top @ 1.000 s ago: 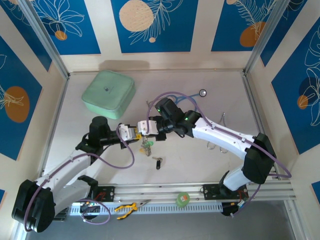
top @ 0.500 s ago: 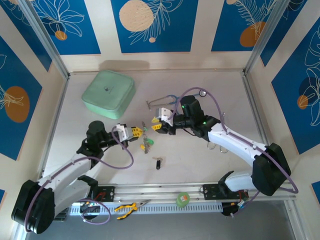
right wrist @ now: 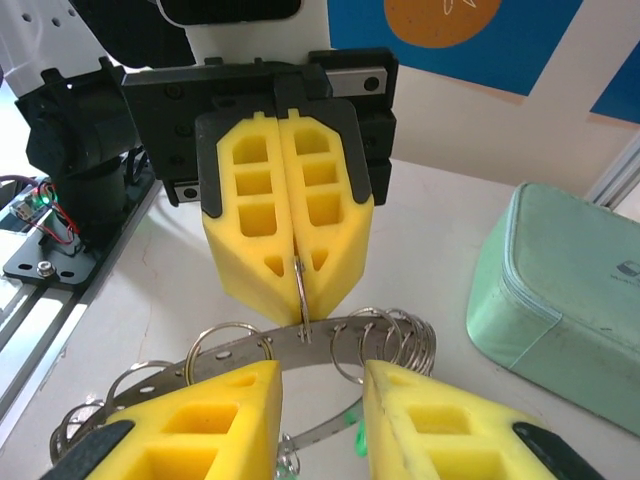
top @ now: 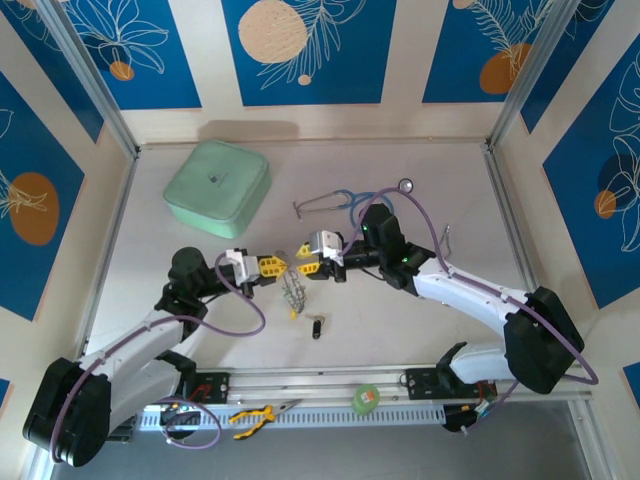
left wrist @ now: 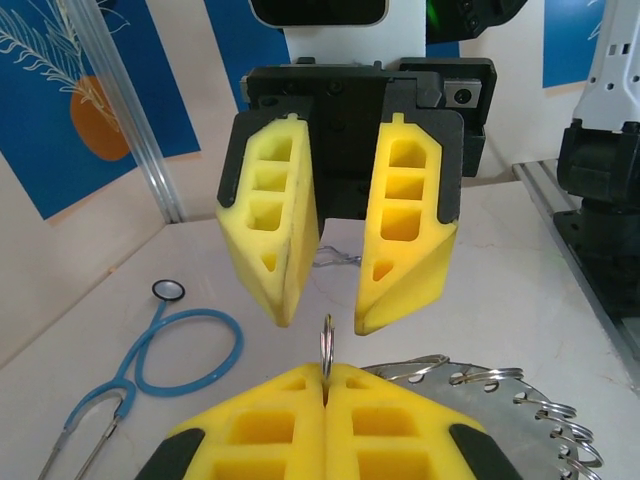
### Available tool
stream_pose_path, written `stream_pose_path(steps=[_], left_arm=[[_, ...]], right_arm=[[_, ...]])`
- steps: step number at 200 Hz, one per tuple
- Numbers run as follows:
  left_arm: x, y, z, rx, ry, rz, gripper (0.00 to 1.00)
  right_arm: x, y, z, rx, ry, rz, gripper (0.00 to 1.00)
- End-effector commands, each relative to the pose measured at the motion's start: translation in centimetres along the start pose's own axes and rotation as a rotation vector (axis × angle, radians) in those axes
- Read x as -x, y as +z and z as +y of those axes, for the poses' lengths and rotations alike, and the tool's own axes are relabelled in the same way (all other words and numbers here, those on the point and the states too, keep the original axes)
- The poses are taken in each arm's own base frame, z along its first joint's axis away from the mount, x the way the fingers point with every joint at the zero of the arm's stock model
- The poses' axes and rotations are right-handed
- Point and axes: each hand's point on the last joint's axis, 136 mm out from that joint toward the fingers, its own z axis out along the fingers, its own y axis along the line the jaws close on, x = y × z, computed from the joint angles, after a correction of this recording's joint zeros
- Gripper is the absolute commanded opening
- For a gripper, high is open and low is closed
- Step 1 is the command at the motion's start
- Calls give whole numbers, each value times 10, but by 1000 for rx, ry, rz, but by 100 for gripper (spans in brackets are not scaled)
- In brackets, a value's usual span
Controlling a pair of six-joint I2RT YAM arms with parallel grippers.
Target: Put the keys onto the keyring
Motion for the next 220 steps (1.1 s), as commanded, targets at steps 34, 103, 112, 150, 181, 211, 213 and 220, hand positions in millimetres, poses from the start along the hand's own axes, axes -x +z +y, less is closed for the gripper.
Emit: stream_pose_path(steps=[34, 103, 112, 150, 181, 211, 213, 220], left_arm=[[19, 1, -8, -52, 41, -61, 0], [20, 1, -9, -55, 41, -64, 0], [19, 1, -9, -56, 39, -61, 0], [19, 1, -10, -55, 45, -61, 0], [19, 1, -9, -51, 45, -59, 0], [19, 1, -8, -49, 49, -59, 0], [19, 1, -9, -51, 48, -59, 0], [19, 1, -9, -49, 48, -58, 0]], right_arm=[[20, 7, 1, 30, -62, -43, 26], [13, 20, 6, 59, -61, -19, 19], [11, 20, 5, 55, -63, -12, 18], [7, 15, 4, 40, -62, 9, 17], [2, 13, 5, 43, -49, 22, 20], [3, 16, 5, 52, -44, 17, 11], [3, 15, 5, 51, -44, 17, 9], [3, 16, 4, 50, -45, 17, 1]])
